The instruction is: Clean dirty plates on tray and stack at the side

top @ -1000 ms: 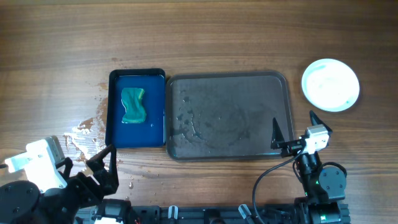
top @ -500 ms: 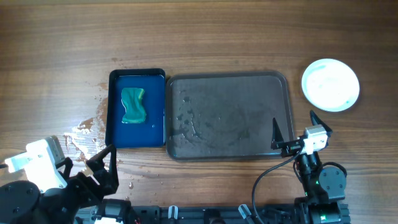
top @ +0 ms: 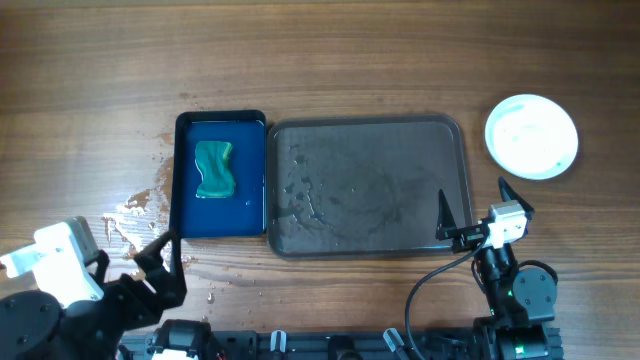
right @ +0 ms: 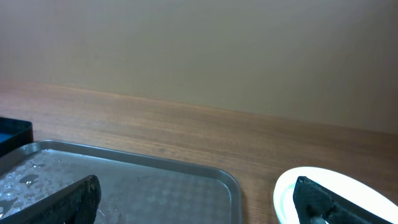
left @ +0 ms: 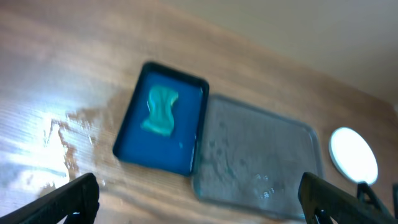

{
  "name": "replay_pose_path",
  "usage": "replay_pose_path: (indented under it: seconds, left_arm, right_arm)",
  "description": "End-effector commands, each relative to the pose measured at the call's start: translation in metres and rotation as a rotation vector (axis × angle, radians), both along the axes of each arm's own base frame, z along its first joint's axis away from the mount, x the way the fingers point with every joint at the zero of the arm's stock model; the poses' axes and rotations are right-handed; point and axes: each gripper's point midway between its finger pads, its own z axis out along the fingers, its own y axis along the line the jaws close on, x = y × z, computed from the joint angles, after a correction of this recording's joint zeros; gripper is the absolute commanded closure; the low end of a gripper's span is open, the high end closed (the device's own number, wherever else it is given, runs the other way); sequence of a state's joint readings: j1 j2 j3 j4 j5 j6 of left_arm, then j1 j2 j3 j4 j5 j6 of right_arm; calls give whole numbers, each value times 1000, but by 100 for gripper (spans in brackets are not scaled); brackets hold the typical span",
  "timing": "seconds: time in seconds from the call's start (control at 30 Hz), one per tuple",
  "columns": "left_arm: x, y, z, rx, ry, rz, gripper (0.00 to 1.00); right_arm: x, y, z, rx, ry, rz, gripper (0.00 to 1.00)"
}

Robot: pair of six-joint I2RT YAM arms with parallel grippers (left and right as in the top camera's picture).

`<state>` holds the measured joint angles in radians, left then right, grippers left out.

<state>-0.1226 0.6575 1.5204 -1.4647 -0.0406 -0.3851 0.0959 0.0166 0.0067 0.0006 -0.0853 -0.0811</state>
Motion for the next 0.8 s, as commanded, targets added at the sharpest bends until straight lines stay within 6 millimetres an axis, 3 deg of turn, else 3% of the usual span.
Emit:
replay_pose_path:
  seconds: [0.0, 0.1, 0.2, 0.3, 0.5, 0.77]
  left_arm:
    - [18, 6, 29, 222, -146, -87, 0]
    - [39, 2, 59, 414, -303, -179, 0]
    - [56, -6, 79, 496, -463, -219, 0]
    - [67, -14, 77, 482, -590, -231, 0]
    - [75, -46, 10, 403, -851, -348, 0]
    - [91, -45, -80, 134, -844, -285, 0]
  right_arm:
    - [-1, 2, 3, -12, -18, 13, 0]
    - [-1, 2, 3, -12, -19, 13, 0]
    - [-1, 2, 3, -12, -19, 13, 0]
    - [-1, 2, 3, -12, -19, 13, 0]
    - [-1, 2, 3, -12, -19, 13, 0]
    - [-1, 2, 3, -12, -19, 13, 0]
